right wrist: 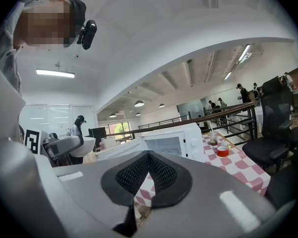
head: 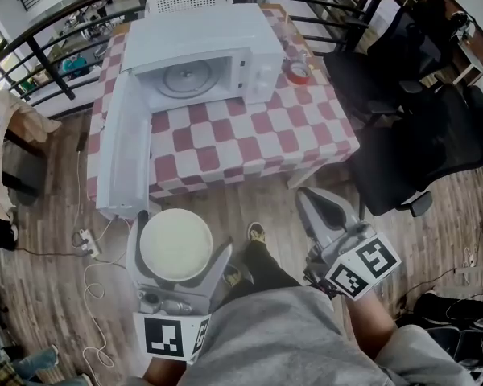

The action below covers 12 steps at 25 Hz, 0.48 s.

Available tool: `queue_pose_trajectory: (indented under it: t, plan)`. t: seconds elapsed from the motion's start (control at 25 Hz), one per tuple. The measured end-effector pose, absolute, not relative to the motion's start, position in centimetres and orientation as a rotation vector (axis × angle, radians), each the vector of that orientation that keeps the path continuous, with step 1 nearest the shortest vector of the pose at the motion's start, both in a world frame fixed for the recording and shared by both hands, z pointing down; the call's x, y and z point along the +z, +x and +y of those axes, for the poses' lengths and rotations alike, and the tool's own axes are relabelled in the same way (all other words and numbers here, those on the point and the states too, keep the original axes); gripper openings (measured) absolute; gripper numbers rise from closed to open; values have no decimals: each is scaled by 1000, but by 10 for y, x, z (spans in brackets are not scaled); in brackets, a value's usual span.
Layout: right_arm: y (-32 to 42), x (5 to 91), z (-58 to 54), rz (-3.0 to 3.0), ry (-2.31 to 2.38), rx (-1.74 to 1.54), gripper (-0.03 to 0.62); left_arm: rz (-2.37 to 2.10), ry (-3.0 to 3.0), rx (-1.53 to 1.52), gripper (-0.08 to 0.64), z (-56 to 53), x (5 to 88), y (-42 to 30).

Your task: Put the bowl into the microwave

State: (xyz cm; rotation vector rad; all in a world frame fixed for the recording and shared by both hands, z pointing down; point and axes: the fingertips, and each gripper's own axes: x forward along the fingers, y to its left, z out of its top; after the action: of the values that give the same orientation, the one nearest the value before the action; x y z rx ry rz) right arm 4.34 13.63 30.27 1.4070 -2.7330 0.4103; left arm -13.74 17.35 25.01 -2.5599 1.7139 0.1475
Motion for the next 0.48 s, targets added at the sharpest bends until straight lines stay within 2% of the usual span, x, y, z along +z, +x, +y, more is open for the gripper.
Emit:
queue_pose_trajectory:
  t: [0.48]
  plan:
    - [62,323,63,-2725,1339,420,0,1745,-2552,103,540,104,260,-109]
